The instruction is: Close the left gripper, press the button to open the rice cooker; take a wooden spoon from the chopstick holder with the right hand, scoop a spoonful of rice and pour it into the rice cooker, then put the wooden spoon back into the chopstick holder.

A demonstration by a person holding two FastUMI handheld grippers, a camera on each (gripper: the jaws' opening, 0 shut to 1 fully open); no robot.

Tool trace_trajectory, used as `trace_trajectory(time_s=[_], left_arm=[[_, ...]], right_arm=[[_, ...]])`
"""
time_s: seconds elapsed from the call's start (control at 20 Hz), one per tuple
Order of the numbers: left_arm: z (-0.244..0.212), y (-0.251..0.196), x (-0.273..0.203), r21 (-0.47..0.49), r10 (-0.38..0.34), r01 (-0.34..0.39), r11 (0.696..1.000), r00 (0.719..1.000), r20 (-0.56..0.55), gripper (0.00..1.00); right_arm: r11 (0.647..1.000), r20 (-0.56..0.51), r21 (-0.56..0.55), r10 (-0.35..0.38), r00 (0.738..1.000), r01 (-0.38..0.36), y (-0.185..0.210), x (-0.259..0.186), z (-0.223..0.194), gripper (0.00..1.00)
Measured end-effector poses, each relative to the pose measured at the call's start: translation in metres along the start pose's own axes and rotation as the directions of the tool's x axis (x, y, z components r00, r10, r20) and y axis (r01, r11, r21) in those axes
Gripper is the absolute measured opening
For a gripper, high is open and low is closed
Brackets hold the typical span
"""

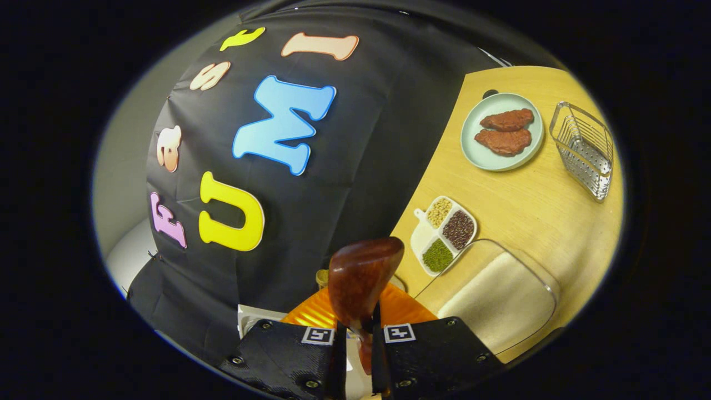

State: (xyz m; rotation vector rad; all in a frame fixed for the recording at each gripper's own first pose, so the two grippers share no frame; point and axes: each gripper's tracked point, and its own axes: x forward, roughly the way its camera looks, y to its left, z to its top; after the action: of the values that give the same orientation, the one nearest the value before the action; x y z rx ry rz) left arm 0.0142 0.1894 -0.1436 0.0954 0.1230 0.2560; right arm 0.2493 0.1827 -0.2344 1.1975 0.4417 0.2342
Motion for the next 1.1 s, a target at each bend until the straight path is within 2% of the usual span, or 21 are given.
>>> trace_trajectory(time_s=[0.25,0.5,0.6,0.85,1.1], left_arm=[[-0.020,0.028,-0.004,-0.025,0.052,-0.053,0.998,0.998,-0.034,0.99],[-0.029,0.057,-0.008,-0.025,0.118,-0.119,0.993,0.992,-0.046,1.00],[-0.033,0.063,-0.009,-0.023,0.139,-0.141,0.990,0.989,-0.053,1.00],[-0.040,0.079,-0.010,-0.047,0.184,-0.188,0.981,0.980,-0.071,1.00],[-0.040,0.094,-0.013,-0.051,0.229,-0.233,0.971,0.971,-0.075,1.00]], right_arm=[[0.999,-0.047,0.006,0.044,0.998,-0.044,0.070,0.017,-0.039,0.18],[0.996,-0.133,-0.024,0.078,0.988,-0.082,0.122,0.048,-0.103,0.18],[0.996,-0.164,-0.035,0.073,0.984,-0.080,0.132,0.058,-0.134,0.18],[0.984,-0.257,-0.147,0.063,0.964,-0.104,0.150,0.082,-0.207,0.18],[0.961,-0.283,-0.258,0.027,0.959,-0.103,0.145,0.094,-0.247,0.18]])
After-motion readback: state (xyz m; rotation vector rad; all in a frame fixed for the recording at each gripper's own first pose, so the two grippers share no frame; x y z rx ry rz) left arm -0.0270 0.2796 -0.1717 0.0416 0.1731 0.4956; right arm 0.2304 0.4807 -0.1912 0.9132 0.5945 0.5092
